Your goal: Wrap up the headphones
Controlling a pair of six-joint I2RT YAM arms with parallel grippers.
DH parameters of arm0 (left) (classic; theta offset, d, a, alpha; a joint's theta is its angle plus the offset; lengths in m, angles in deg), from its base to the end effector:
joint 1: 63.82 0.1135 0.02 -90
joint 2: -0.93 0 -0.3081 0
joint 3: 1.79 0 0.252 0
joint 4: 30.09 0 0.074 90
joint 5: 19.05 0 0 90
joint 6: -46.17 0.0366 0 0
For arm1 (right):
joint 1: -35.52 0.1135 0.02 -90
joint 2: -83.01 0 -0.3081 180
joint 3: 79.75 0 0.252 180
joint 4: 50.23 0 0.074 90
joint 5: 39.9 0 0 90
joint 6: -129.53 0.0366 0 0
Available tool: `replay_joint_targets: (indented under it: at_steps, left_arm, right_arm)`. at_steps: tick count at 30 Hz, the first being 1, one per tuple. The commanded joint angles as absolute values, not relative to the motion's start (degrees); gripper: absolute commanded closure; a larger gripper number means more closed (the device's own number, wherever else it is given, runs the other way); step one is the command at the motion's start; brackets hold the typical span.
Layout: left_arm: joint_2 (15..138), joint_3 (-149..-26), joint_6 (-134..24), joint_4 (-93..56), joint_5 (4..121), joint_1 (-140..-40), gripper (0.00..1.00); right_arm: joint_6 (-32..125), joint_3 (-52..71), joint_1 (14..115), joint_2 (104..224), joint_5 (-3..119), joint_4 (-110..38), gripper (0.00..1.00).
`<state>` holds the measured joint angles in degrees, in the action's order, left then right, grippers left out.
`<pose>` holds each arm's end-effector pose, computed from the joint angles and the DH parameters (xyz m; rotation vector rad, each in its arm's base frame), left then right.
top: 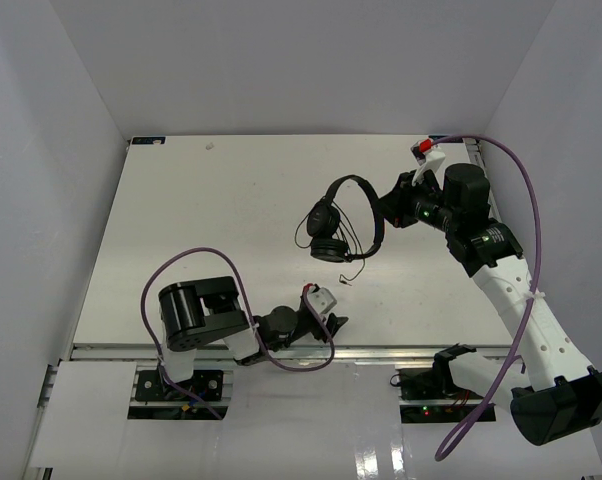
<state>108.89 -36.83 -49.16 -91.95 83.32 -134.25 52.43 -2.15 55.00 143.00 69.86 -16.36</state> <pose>0.1068 -0.2770 0.1446 0.8408 1.6186 -0.7632 0.1940 0.0818 0.4262 -0.3534 1.8648 0.7083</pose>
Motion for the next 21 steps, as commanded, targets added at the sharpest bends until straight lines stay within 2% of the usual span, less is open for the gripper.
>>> replay_joint_targets:
  at_steps: [1, 9, 17, 21]
  left_arm:
    - [107.8, -39.7, -48.8, -108.5, 82.3, -133.6, 0.29]
    - [106.6, -43.2, -46.6, -104.8, 87.3, -132.9, 0.34]
    - [108.3, -47.2, -47.8, -104.9, 80.5, -132.2, 0.37]
    - [108.2, -47.8, -47.9, -105.0, 81.6, -132.0, 0.41]
  right_arm:
    - [53.6, -1.9, 54.7, 141.9, 71.8, -18.0, 0.92]
    - [53.7, -2.1, 54.7, 141.6, 72.1, -18.1, 0.92]
    - [53.8, -2.6, 54.8, 141.7, 72.2, -18.3, 0.92]
    - [53.7, -2.4, 54.7, 141.7, 72.1, -18.1, 0.92]
